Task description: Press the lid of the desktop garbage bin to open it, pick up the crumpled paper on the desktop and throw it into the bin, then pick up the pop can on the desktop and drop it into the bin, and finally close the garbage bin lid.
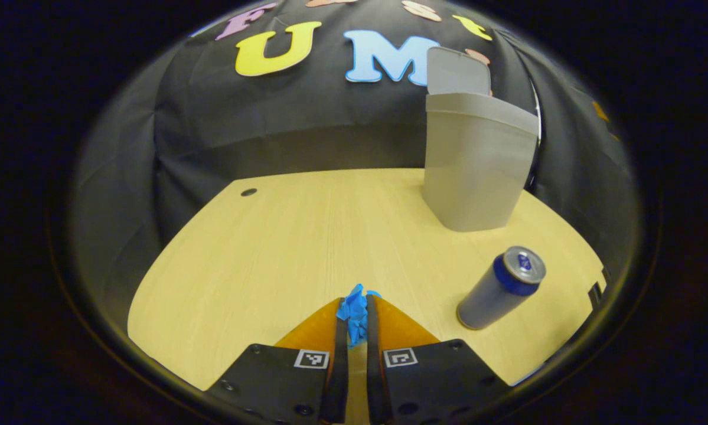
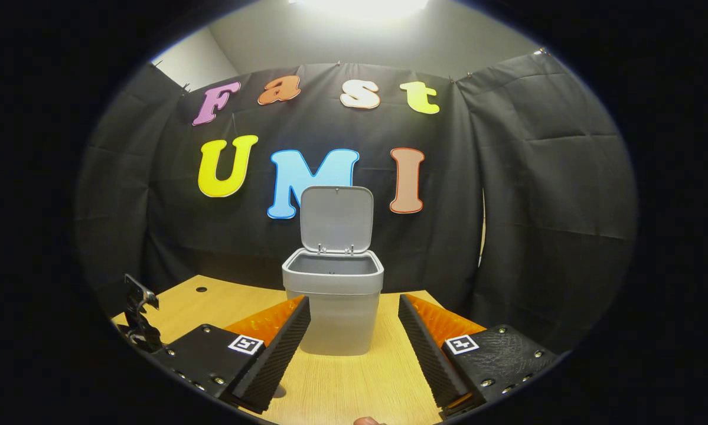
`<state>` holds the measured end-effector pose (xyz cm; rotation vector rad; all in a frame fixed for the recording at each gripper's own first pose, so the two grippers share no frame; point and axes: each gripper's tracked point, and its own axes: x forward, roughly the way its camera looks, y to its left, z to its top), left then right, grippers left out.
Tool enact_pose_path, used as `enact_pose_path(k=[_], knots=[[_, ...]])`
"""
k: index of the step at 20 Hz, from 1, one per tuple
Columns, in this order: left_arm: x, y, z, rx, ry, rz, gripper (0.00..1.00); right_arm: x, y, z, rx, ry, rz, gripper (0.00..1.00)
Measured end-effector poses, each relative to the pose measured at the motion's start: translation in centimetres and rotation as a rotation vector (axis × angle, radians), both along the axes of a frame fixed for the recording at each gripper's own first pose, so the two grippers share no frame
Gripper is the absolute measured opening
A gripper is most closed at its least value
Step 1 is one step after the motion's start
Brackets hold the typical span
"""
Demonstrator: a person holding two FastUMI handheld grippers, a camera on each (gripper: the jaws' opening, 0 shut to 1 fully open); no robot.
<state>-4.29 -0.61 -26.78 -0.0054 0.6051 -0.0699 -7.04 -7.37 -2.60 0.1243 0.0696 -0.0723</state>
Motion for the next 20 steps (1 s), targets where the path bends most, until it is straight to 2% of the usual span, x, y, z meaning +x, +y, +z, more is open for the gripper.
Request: enact_pose_path(k=[2,4,13,14,18,19,20], knots=[[0.7,-0.8,2.8,-0.005,-0.05,-0.011,0.22,0.0,0.1,0.0,0.007,-0.005,0.005,0.96],[1.5,-1.6,5.5,0.001,-0.105,-0.029,0.19,-0.1,0.0,-0.1,0.011,-0.008,0.008,0.96],[5.4,-8.5,16.2,-0.048,-0.323,-0.13,0.22,-0.5,-1.4,-0.8,-0.004,0.008,-0.004,0.96],[5.7,-9.1,17.0,-0.051,-0.34,-0.139,0.19,-0.5,-1.5,-0.8,-0.001,0.012,-0.007,0.96],[8.2,-12.1,20.6,-0.073,-0.407,-0.169,0.22,-0.4,-2.1,-1.2,-0.005,0.025,-0.02,0.96],[8.9,-12.7,21.4,-0.076,-0.422,-0.181,0.17,-0.5,-2.2,-1.1,-0.008,0.026,-0.028,0.96],[9.6,-13.6,22.0,-0.08,-0.438,-0.191,0.19,-0.6,-2.6,-1.0,-0.011,0.027,-0.039,0.96]])
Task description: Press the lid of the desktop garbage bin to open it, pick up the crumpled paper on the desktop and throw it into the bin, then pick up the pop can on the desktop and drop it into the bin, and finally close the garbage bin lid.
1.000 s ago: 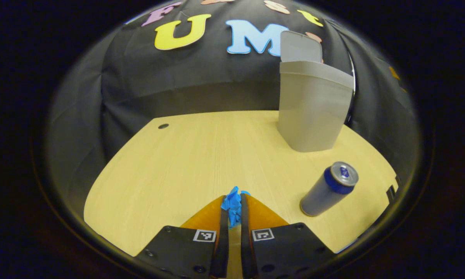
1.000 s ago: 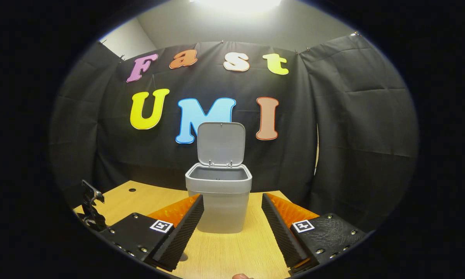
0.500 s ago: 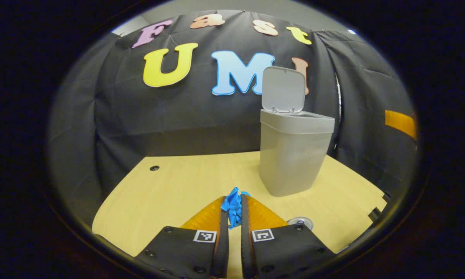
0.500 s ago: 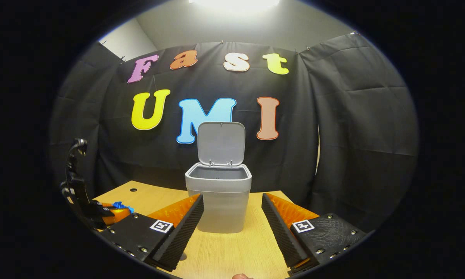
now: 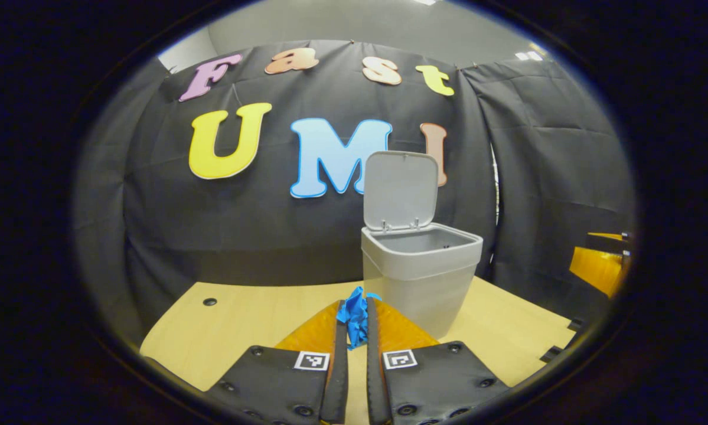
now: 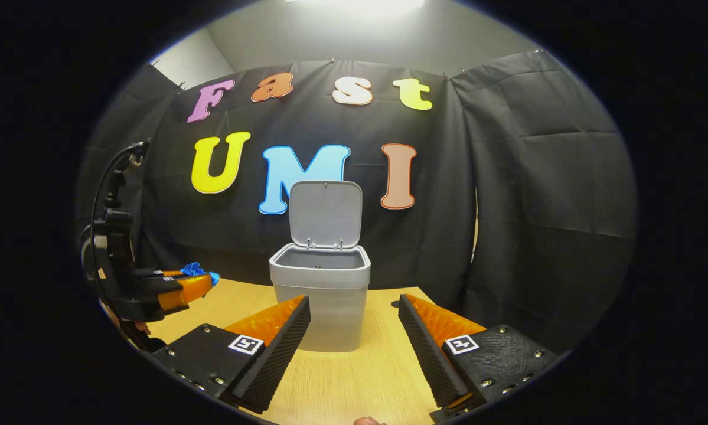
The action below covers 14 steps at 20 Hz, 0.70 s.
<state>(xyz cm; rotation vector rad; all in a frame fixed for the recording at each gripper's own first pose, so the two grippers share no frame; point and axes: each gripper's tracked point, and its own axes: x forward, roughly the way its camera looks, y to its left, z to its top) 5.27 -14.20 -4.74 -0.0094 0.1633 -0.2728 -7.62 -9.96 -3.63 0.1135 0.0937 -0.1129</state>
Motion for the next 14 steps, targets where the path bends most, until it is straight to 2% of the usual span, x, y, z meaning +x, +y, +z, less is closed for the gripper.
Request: enact_pose_path(k=[1,2,3,9,10,11,14], knots=[[0.6,-0.8,0.6,-0.003,-0.015,-0.012,0.22,-0.2,-0.3,0.0,-0.002,0.001,-0.013,0.96],[1.2,-1.5,1.0,-0.003,-0.028,-0.023,0.19,-0.3,-0.5,0.2,-0.003,0.002,-0.026,0.96],[1.7,-2.2,1.4,-0.001,-0.04,-0.033,0.22,-0.5,-0.8,0.3,-0.003,0.004,-0.038,0.96],[6.1,-6.3,3.1,0.002,-0.107,-0.093,0.22,-1.8,-1.4,0.1,-0.011,0.039,-0.109,0.96],[6.8,-7.0,3.2,-0.001,-0.112,-0.104,0.16,-2.0,-1.4,0.1,-0.014,0.042,-0.118,0.96],[7.6,-7.7,3.3,0.001,-0.115,-0.112,0.22,-2.2,-1.3,0.1,-0.018,0.042,-0.126,0.96],[10.0,-9.2,3.7,0.009,-0.126,-0.122,0.19,-2.2,-1.1,0.4,-0.018,0.039,-0.137,0.96]])
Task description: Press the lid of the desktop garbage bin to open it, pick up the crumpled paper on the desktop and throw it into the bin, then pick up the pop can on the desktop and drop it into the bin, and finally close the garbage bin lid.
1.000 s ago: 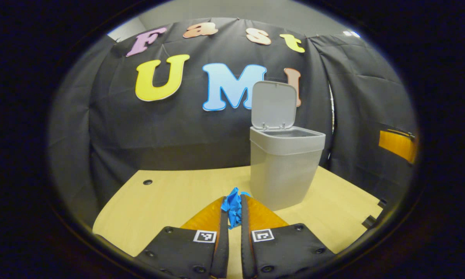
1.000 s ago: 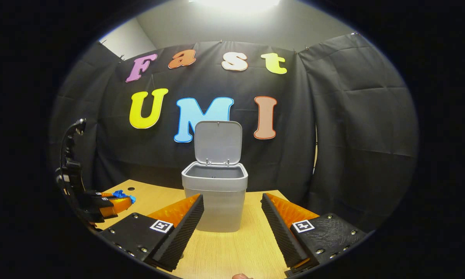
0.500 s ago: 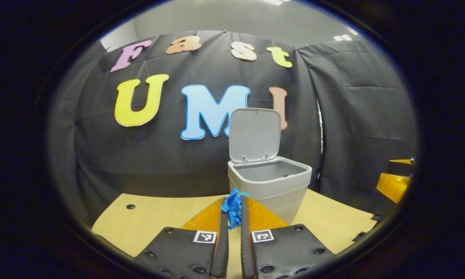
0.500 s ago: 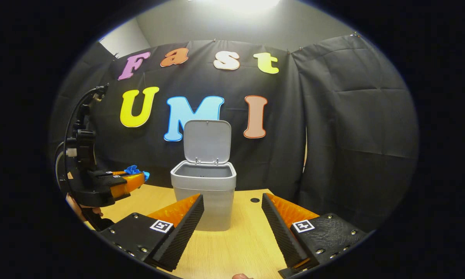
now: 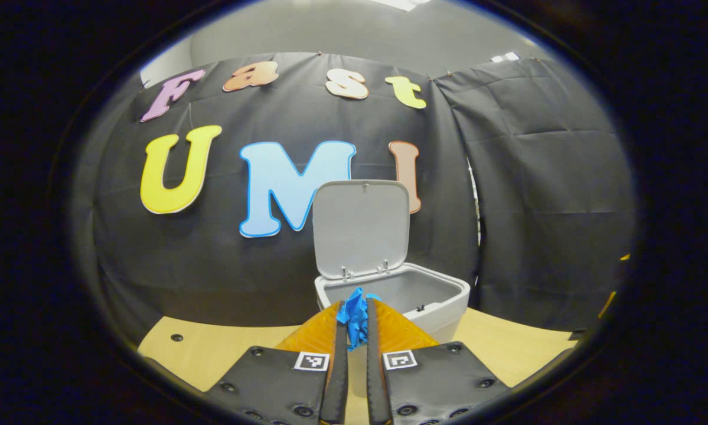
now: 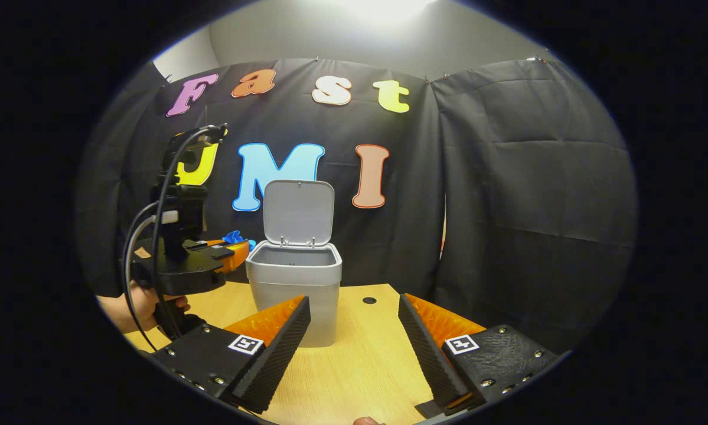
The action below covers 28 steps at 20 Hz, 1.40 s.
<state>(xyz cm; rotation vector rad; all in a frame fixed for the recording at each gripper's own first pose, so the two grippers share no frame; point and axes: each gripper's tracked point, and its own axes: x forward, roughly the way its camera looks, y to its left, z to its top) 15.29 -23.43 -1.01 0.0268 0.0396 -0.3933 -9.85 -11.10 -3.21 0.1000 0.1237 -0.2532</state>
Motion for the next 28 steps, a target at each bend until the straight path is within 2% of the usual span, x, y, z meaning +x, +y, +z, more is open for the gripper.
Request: enact_pose_path(k=[4,6,7,8,11,13,16,17,18,19,20,21,24,28], knots=[[2.7,-2.3,0.3,0.013,-0.01,-0.021,0.22,0.4,0.2,-0.2,0.013,0.002,-0.004,0.96],[3.5,-3.2,0.1,0.037,-0.013,-0.023,0.19,0.4,0.4,-0.1,0.012,0.0,-0.002,0.96],[3.9,-3.6,-0.1,0.041,-0.012,-0.029,0.24,0.4,0.3,-0.1,0.006,0.0,-0.003,0.96],[4.2,-4.0,-0.5,0.046,-0.007,-0.032,0.21,0.4,0.2,-0.1,-0.001,0.001,-0.006,0.96],[5.5,-4.2,-2.0,0.071,0.024,-0.019,0.31,0.3,-0.3,-0.3,0.003,0.004,-0.019,0.96],[6.1,-3.9,-2.7,0.073,0.038,-0.008,0.31,0.2,-0.6,-0.5,0.011,0.009,-0.029,0.96],[6.5,-4.0,-3.3,0.071,0.055,-0.018,0.36,0.1,-1.0,-0.9,0.018,0.02,-0.041,0.96],[6.6,-3.9,-3.3,0.07,0.056,-0.019,0.34,0.1,-1.0,-1.0,0.022,0.023,-0.04,0.96],[6.6,-4.0,-3.3,0.066,0.058,-0.028,0.38,0.2,-1.0,-1.1,0.024,0.025,-0.039,0.96],[6.5,-4.2,-3.4,0.06,0.059,-0.035,0.53,0.3,-0.9,-1.1,0.025,0.028,-0.037,0.96],[6.4,-4.3,-3.4,0.055,0.061,-0.044,0.58,0.4,-0.9,-1.1,0.024,0.028,-0.035,0.96],[6.4,-4.3,-3.3,0.051,0.061,-0.047,0.46,0.5,-0.8,-1.2,0.023,0.029,-0.032,0.96],[5.9,-4.4,-3.1,0.042,0.06,-0.052,0.63,0.7,-0.4,-1.2,0.017,0.029,-0.016,0.96],[4.5,-4.1,-1.9,0.013,0.051,-0.066,0.74,1.2,0.3,-0.9,0.02,0.019,0.02,0.96]])
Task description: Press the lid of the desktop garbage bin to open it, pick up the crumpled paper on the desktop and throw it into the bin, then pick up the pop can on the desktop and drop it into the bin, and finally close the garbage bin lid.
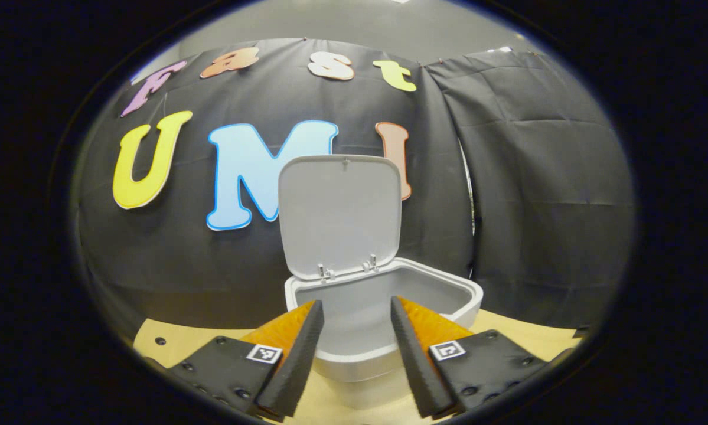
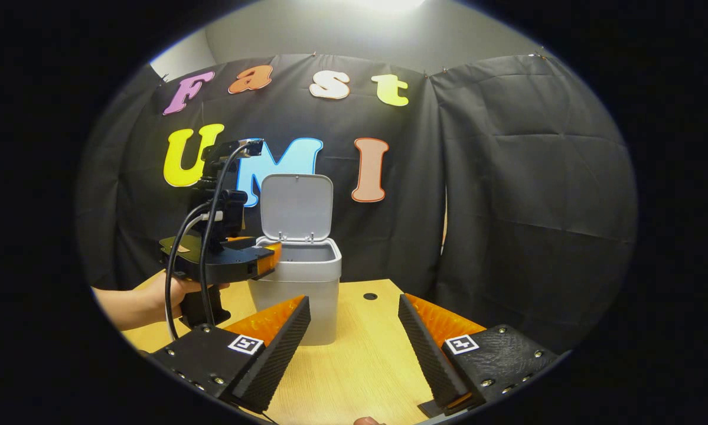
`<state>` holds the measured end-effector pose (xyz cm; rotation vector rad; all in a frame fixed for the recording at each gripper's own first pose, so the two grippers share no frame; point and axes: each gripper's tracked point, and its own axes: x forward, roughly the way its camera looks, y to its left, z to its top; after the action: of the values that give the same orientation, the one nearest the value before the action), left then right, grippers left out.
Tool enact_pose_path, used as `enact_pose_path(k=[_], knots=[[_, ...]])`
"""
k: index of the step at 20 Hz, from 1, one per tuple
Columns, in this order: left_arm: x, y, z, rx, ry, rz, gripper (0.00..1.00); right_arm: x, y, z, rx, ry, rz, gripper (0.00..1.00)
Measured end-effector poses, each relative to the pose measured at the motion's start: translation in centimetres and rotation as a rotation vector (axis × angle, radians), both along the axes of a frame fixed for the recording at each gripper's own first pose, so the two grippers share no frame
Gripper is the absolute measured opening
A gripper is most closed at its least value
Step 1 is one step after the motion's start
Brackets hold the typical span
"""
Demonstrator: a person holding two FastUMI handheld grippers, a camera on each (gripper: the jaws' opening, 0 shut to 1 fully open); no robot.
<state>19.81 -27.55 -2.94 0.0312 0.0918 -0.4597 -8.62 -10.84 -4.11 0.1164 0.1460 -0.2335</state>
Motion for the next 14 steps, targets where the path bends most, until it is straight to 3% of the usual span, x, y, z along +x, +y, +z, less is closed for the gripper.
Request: enact_pose_path(k=[3,7,8,14], knots=[[-1.1,1.0,1.1,-0.022,-0.012,0.011,0.91,0.3,0.9,0.0,0.013,-0.005,0.052,0.96],[-2.7,2.9,1.8,-0.028,-0.028,0.043,0.94,0.6,1.6,0.3,0.006,-0.024,0.092,0.96],[-3.2,3.5,1.9,-0.036,-0.03,0.054,0.89,0.6,1.8,0.5,0.003,-0.029,0.103,0.96],[-6.5,7.8,2.2,-0.079,-0.05,0.136,0.92,1.1,3.4,0.8,-0.009,-0.056,0.199,0.96]])
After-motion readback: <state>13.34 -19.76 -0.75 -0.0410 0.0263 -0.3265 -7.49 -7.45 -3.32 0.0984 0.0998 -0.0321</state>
